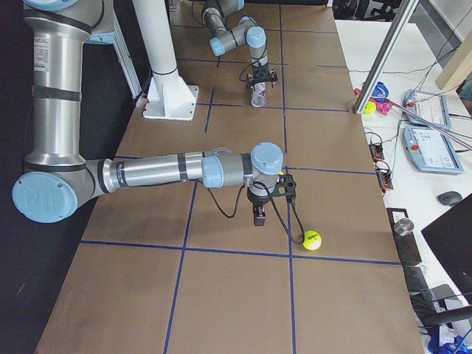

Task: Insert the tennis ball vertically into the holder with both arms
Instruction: 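Lower the left gripper onto the clear cup lying on its side and grasp it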

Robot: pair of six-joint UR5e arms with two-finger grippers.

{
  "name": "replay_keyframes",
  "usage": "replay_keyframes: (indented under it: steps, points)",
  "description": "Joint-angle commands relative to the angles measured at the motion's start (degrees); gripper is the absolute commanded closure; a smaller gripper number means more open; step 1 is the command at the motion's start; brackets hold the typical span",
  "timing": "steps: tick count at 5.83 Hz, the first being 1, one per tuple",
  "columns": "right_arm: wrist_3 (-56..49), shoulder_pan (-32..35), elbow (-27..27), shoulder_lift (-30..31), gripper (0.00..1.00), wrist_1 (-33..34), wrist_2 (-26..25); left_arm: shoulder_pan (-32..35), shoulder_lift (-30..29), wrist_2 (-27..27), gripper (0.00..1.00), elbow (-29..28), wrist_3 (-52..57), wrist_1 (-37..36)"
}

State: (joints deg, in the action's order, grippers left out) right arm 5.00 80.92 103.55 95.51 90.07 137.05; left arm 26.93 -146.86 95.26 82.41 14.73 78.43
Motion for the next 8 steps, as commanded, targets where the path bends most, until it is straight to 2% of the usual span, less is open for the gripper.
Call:
replay_keyframes:
  steps: [1, 3, 5, 8]
  points:
    - [0.0, -0.3, -0.2, 0.1, 0.0, -0.8, 0.0, -2.1, -0.4, -1.3, 0.0, -1.0, 0.1, -1.3]
    - [0.0, -0.3, -0.2, 0.1, 0.0, -0.8, 0.0, -2.5, 0.1, -4.5, 0.0, -2.6, -0.1, 0.0]
    - [-0.1, -0.4, -0.3, -0.2, 0.0, -0.8, -0.1, -2.6, 1.2, -4.5, 0.0, -5.1, -2.3, 6.0]
    - [0.0, -0.4, -0.1, -0.3, 0.0, -0.8, 0.0, -2.7, 3.1, -4.6, 0.0, -5.2, -2.3, 6.6]
